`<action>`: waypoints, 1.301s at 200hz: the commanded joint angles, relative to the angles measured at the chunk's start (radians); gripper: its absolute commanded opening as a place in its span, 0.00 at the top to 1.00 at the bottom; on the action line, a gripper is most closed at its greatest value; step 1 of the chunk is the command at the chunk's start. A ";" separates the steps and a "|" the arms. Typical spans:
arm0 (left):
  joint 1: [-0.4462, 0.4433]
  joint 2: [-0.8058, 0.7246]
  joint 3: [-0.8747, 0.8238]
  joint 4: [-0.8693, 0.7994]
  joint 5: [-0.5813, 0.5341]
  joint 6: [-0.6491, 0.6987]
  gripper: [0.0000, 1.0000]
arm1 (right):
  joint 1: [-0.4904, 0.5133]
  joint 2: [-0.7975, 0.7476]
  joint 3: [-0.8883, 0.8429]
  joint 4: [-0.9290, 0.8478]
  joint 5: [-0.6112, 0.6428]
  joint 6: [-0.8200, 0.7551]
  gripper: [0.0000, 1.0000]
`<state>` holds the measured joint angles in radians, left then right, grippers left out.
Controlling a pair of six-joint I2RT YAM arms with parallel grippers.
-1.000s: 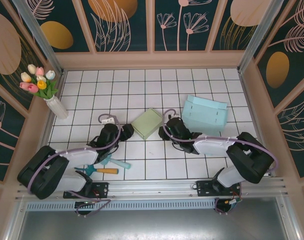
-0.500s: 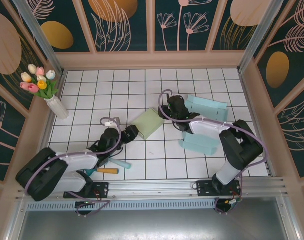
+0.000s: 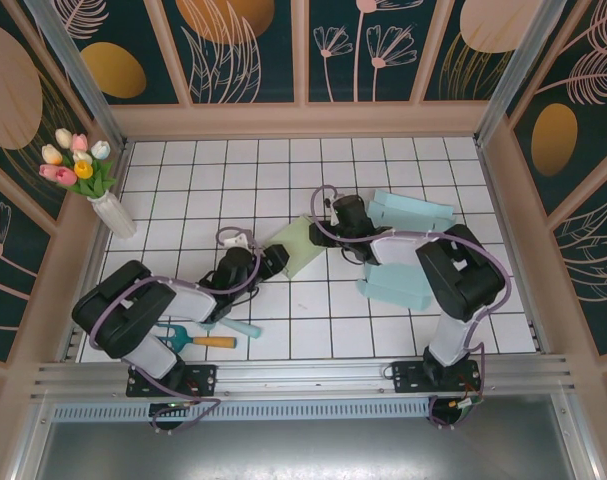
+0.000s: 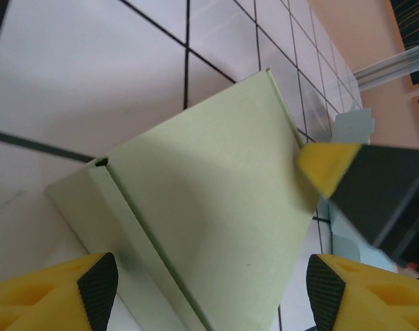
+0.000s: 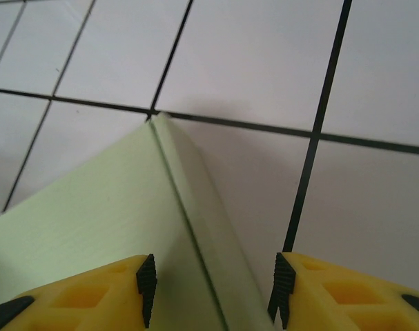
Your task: Fold the paper box
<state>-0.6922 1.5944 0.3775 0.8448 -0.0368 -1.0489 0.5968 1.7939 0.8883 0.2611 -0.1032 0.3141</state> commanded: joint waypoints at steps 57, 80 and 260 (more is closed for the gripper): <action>0.079 0.112 0.260 -0.150 -0.106 0.128 0.26 | -0.013 0.043 0.029 0.153 -0.219 0.102 0.52; 0.153 0.183 0.348 -0.204 -0.078 0.183 0.26 | -0.006 0.082 0.079 0.185 -0.230 0.148 0.53; 0.499 0.249 0.540 -0.374 -0.110 0.360 0.24 | 0.060 0.206 0.344 0.161 -0.021 0.190 0.54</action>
<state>-0.1967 1.9644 0.9829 0.4591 -0.1619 -0.7105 0.6529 2.1349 1.3041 0.4305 -0.2253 0.5144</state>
